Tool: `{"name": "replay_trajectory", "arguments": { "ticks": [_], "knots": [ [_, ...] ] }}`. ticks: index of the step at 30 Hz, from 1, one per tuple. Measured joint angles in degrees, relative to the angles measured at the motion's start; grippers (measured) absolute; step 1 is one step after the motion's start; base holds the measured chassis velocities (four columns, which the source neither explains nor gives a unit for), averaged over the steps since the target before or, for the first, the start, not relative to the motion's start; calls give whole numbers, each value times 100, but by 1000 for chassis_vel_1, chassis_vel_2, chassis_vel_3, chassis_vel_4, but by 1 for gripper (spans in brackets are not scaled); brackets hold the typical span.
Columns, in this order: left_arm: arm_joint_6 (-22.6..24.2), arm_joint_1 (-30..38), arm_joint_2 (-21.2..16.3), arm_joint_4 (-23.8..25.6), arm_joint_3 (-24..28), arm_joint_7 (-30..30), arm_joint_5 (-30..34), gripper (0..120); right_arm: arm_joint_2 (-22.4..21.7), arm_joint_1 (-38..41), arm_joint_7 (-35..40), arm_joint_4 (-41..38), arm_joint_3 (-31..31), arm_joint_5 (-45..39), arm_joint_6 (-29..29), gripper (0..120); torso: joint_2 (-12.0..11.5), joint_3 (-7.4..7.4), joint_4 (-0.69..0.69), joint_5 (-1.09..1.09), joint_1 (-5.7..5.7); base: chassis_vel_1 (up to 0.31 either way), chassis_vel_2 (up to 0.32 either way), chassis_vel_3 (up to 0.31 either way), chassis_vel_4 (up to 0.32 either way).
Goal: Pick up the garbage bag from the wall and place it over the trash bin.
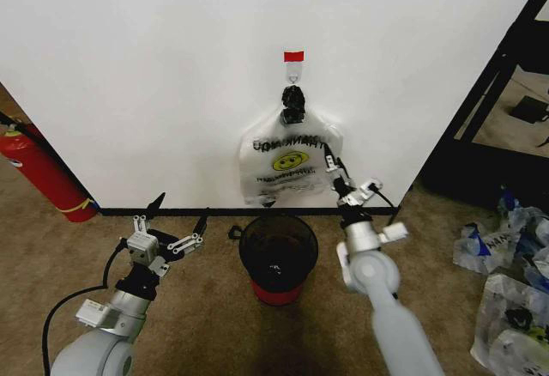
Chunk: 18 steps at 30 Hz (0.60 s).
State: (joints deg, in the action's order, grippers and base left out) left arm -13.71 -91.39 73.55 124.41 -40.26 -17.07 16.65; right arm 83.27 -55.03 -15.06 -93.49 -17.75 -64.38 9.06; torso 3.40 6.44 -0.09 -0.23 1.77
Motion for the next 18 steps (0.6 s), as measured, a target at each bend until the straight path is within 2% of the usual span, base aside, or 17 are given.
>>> {"name": "replay_trajectory", "arguments": {
  "ticks": [6,11,18],
  "knots": [
    [-10,-19,53,-68,-11,-8,-131,100,144,582,-379,735,54,-163,51,100,0,0,-2,2,0,0,0,0,0],
    [-18,-2,127,-134,61,-92,-278,100,487,1163,-929,1461,75,-212,121,100,0,0,0,2,0,0,0,0,0],
    [-62,93,178,-249,122,-149,-345,100,786,1542,-739,1780,87,-68,155,99,0,0,0,1,0,0,0,0,0]
  ]
}}
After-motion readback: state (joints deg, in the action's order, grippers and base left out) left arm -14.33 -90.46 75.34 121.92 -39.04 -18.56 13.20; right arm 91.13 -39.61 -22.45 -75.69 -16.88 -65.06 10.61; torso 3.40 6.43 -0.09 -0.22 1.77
